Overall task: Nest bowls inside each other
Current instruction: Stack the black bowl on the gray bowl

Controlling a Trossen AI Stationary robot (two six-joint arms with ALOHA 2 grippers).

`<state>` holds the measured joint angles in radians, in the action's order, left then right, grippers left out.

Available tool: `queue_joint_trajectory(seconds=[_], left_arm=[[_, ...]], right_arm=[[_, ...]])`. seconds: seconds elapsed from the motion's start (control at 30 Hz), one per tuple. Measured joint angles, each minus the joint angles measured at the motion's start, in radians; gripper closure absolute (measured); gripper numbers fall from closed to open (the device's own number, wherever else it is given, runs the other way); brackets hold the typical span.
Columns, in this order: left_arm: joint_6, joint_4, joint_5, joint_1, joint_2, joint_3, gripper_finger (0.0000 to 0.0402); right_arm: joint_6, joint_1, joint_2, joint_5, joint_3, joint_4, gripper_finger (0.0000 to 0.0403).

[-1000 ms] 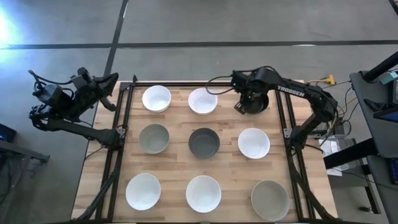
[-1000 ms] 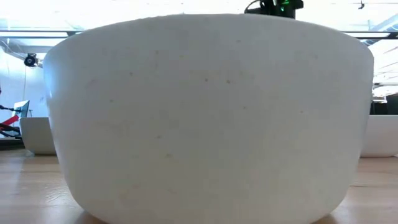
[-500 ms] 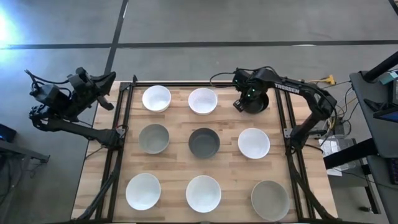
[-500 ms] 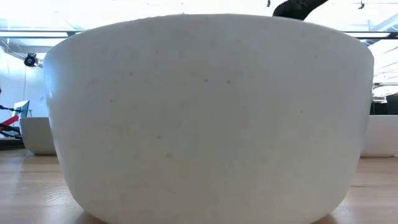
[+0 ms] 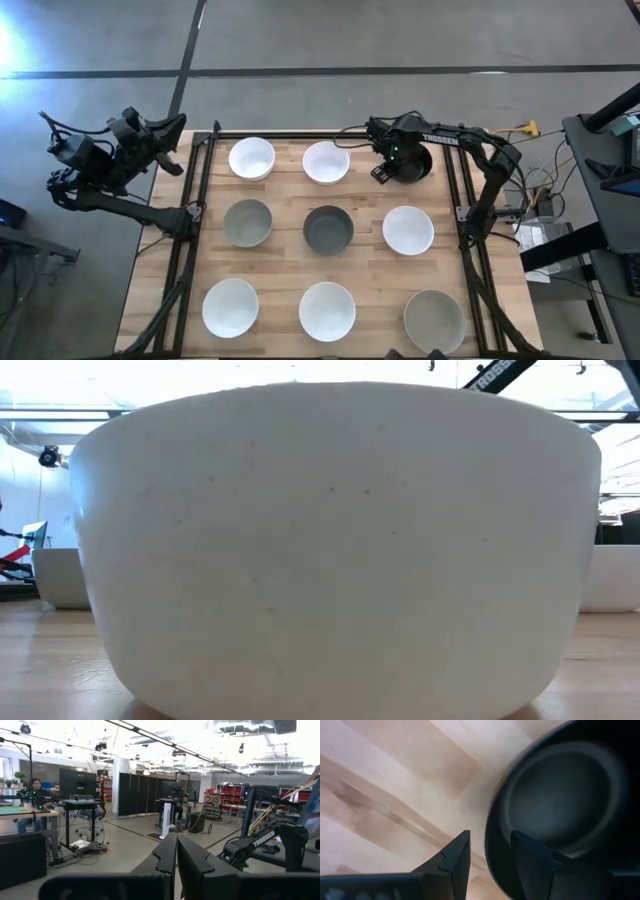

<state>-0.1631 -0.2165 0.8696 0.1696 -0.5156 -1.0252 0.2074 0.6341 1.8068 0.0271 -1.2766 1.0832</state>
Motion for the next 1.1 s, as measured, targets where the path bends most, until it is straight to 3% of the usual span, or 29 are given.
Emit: queue_joint_trajectory(seconds=[0.33, 0.57, 0.67, 0.87, 1.1], left_arm=[[0.049, 0.034, 0.000, 0.000, -0.032, -0.005, 0.0402], [0.107, 0.036, -0.001, 0.000, -0.068, -0.005, 0.0402], [0.108, 0.043, -0.001, 0.001, -0.088, -0.006, 0.0402], [0.109, 0.061, -0.002, 0.001, -0.122, -0.004, 0.0402], [0.158, 0.060, -0.005, 0.002, -0.143, -0.004, 0.0402]], right_arm=[[-0.054, -0.001, 0.081, -0.003, 0.003, -0.004, 0.0278], [-0.104, -0.007, 0.066, -0.009, 0.007, 0.002, 0.0358], [-0.114, -0.016, 0.041, -0.008, 0.007, 0.006, 0.0388], [-0.106, -0.052, -0.049, -0.020, 0.008, 0.013, 0.0393], [-0.019, -0.129, -0.223, -0.105, 0.008, 0.002, 0.0394]])
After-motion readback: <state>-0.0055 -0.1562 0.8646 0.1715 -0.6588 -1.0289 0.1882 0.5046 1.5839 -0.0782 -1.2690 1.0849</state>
